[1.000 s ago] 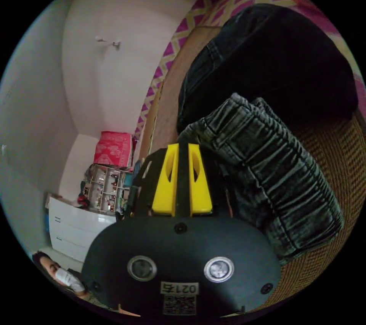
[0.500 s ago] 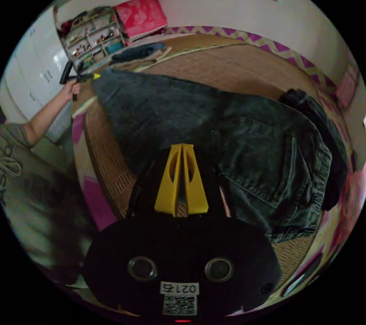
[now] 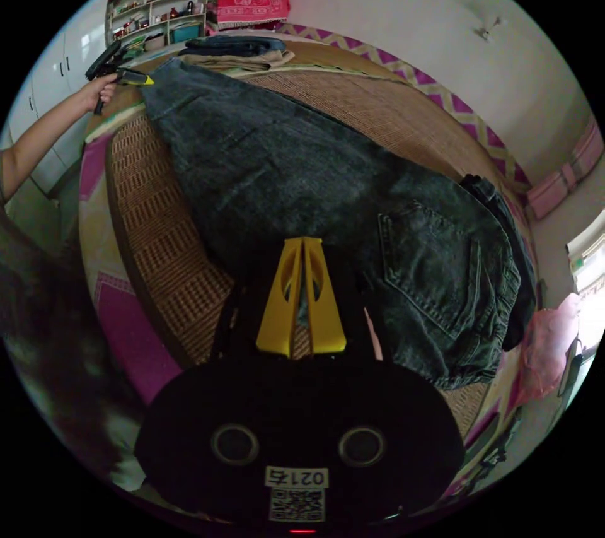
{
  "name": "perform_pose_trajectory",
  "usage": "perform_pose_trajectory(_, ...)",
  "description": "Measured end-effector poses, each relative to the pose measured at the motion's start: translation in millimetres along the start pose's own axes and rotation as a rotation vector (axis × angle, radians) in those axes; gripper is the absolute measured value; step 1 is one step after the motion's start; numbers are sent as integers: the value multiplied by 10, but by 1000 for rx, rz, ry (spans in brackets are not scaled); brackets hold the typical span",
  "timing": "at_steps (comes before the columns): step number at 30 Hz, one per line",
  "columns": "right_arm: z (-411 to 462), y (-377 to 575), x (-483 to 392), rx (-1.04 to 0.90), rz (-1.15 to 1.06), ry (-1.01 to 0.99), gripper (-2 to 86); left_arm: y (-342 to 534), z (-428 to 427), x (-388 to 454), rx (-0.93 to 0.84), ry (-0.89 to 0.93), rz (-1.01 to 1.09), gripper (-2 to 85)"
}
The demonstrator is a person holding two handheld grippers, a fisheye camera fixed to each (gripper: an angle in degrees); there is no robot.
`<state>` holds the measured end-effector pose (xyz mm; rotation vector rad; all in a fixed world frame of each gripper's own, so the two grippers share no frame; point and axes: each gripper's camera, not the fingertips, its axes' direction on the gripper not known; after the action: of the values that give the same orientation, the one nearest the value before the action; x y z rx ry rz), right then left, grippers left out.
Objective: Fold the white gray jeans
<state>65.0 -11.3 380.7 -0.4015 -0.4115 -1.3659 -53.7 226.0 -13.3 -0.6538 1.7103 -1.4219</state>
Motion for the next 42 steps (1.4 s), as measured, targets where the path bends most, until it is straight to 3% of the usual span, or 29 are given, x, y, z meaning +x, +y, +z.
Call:
perform_pose_trajectory(3, -10, -45, -151, 0, -10, 45, -7, 189, -244, -227, 150, 84, -45, -1)
perform_pose_trajectory(11, -43, -105, -276, -8, 21, 64, -7, 686, 11, -675, 38, 260, -344, 148)
perform_pose_trajectory(18, -77, -46, -133, -4, 54, -2, -7, 639, 448, -711, 66, 184, -386, 125)
perform_pose_trajectory(23, -102, 44, -24, -3, 63, -20, -7, 715, 864, -718, 63, 96, -467, 20)
perform_pose_trajectory(28, -126, 158, 125, -1, 74, -42, -8, 1019, 1123, -890, 164, 315, -529, -3)
perform_pose_trajectory(32, -147, 292, 370, 3, 112, -112, -9, 1326, 1036, -638, 290, 414, -405, -7)
perform_pose_trajectory(36, -166, 433, 619, 10, 150, -189, -10, 1510, 856, -69, 295, 379, -298, -9)
perform_pose_trajectory(42, -518, 959, 955, 127, 236, -247, -9, 2036, 642, 1832, 354, 191, 141, -9)
